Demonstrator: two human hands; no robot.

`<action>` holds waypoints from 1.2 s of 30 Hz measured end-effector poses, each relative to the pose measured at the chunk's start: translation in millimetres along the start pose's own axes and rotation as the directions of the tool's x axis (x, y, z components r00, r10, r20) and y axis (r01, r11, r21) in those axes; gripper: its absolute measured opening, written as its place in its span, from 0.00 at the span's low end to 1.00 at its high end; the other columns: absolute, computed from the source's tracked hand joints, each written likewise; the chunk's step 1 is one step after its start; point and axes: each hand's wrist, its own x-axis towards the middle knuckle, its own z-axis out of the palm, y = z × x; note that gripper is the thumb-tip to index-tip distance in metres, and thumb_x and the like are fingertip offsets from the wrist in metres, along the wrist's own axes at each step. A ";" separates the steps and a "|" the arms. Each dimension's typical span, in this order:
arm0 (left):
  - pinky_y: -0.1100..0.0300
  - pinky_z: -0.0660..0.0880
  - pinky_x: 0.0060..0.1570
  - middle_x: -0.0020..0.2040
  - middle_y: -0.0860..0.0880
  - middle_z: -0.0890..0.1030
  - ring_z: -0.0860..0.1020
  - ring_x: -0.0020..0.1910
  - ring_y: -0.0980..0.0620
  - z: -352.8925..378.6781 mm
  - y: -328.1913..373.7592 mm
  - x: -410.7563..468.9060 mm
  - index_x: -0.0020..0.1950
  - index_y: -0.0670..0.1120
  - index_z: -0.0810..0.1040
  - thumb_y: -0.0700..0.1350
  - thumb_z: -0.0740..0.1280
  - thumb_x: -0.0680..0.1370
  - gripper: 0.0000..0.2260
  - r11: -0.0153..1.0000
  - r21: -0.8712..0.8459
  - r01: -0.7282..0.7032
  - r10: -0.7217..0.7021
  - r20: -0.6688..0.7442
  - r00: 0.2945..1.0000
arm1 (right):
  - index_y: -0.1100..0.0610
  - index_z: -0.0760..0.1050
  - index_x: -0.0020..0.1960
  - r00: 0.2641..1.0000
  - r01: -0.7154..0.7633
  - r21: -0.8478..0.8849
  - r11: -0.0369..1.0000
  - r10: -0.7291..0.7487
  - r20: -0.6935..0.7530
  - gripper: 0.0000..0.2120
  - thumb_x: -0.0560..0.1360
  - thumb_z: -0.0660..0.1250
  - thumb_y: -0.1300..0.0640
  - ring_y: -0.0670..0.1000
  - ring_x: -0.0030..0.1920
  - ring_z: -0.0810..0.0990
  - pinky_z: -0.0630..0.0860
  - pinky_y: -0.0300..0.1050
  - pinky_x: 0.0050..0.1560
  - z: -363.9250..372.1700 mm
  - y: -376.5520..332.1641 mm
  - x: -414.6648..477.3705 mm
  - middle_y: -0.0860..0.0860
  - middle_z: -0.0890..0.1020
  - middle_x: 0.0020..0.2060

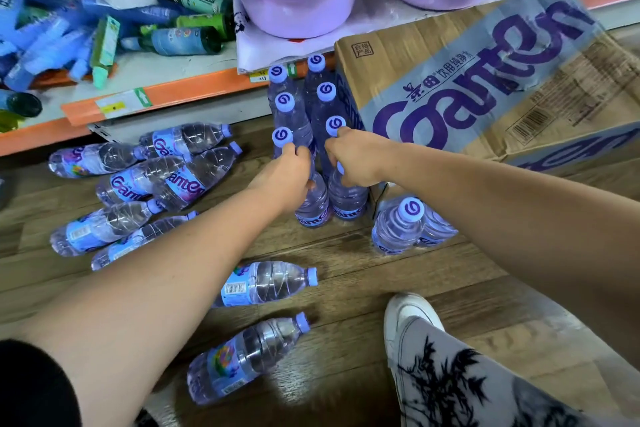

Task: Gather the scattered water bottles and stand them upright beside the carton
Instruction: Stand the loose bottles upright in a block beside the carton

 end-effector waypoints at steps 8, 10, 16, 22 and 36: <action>0.49 0.73 0.55 0.63 0.39 0.67 0.76 0.55 0.37 6.3 1.6 -4.4 0.64 0.38 0.66 0.43 0.65 0.78 0.18 0.985 -0.172 0.029 -0.039 -0.053 0.998 | 0.61 0.69 0.61 1.000 -0.017 -0.064 0.998 0.016 -0.008 0.15 0.75 0.62 0.63 0.51 0.33 0.67 0.62 0.42 0.31 0.2 -3.6 -1.9 0.60 0.70 0.61; 0.49 0.73 0.55 0.64 0.39 0.67 0.76 0.56 0.37 5.8 0.8 -6.2 0.65 0.38 0.66 0.44 0.65 0.78 0.19 0.981 -0.189 0.038 -0.050 -0.056 0.997 | 0.61 0.69 0.60 1.000 -0.028 -0.080 0.996 0.028 -0.009 0.14 0.75 0.62 0.63 0.49 0.30 0.64 0.59 0.42 0.27 0.8 -4.5 -1.5 0.60 0.70 0.60; 0.48 0.72 0.58 0.63 0.37 0.70 0.73 0.61 0.37 6.6 0.3 -8.9 0.65 0.38 0.65 0.45 0.64 0.78 0.20 0.984 -0.175 0.027 -0.034 -0.040 0.999 | 0.60 0.68 0.59 0.999 -0.054 -0.136 0.989 0.054 0.000 0.14 0.75 0.64 0.60 0.56 0.44 0.71 0.68 0.46 0.40 -0.1 -8.2 1.3 0.58 0.72 0.57; 0.51 0.70 0.60 0.65 0.36 0.72 0.72 0.64 0.37 4.1 -16.7 -17.6 0.71 0.39 0.61 0.48 0.66 0.77 0.27 0.986 -0.169 0.014 -0.004 0.055 0.998 | 0.58 0.70 0.60 0.975 -0.025 -0.171 0.985 -0.014 -0.221 0.15 0.75 0.62 0.56 0.59 0.53 0.76 0.66 0.47 0.39 -6.8 -24.3 1.1 0.55 0.75 0.56; 0.50 0.72 0.60 0.67 0.39 0.72 0.72 0.66 0.40 59.8 -120.6 -66.5 0.74 0.43 0.59 0.50 0.66 0.77 0.30 0.958 -0.037 0.283 -0.261 0.287 0.922 | 0.58 0.72 0.59 0.954 0.297 -0.056 0.953 -0.299 -0.023 0.13 0.75 0.61 0.61 0.59 0.59 0.76 0.69 0.44 0.45 54.5 -118.6 37.8 0.56 0.75 0.58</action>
